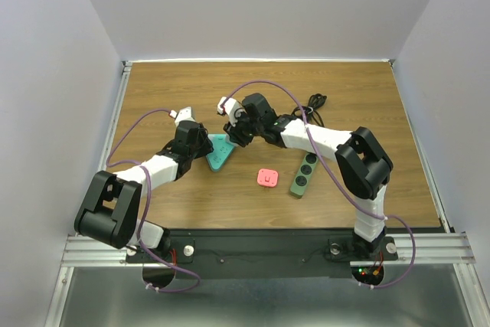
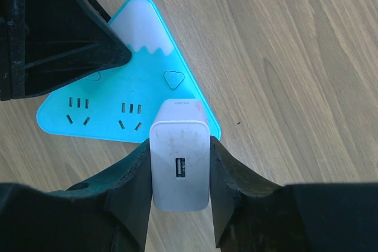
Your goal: Insert the plug
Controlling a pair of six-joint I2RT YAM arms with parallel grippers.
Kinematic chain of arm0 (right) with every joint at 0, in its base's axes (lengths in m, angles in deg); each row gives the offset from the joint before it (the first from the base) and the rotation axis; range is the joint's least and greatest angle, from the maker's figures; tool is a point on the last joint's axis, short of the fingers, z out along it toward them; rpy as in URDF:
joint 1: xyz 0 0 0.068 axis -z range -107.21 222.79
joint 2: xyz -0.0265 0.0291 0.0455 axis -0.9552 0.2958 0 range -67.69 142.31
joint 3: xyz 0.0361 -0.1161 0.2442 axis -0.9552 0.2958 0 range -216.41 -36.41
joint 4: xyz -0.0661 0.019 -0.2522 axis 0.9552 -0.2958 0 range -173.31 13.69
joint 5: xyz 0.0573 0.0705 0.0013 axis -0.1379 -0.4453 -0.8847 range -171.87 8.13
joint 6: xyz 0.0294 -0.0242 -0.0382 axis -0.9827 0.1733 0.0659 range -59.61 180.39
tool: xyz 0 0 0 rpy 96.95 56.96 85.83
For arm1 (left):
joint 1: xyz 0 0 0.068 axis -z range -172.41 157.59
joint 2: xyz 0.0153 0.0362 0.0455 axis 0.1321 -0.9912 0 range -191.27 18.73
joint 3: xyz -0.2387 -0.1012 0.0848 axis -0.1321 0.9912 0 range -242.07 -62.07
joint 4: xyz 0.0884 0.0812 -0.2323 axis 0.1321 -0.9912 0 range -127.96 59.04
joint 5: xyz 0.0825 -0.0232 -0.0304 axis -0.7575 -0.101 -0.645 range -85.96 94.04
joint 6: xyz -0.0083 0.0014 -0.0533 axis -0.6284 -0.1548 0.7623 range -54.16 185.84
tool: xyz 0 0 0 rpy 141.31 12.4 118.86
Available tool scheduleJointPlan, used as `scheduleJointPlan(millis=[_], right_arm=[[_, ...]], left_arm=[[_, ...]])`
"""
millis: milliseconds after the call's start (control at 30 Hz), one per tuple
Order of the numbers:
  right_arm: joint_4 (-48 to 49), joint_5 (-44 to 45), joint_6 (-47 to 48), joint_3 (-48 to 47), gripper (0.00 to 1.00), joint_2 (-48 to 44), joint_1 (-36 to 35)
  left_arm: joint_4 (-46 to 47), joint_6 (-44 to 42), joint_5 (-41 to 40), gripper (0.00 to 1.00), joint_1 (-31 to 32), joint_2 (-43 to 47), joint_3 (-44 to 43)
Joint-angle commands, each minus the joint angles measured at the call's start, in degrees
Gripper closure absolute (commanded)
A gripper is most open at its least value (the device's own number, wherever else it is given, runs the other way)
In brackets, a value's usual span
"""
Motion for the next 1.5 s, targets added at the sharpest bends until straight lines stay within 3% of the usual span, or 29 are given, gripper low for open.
scheduleJointPlan(millis=[0, 767, 1467], right_arm=[[0.12, 0.75, 0.11, 1.80, 1.00, 1.83, -0.66], [-1.02, 0.49, 1.33, 1.98, 1.00, 7.63, -0.75], [-15.79, -5.67, 4.94, -11.20, 1.00, 19.32, -0.75]], left_arm=[[-3.09, -1.48, 1.38, 0.52, 0.26, -0.81, -0.19], [-3.18, -2.53, 3.14, 0.53, 0.26, -3.62, -1.86], [-3.53, -5.61, 8.15, 0.54, 0.26, -9.24, -5.46]])
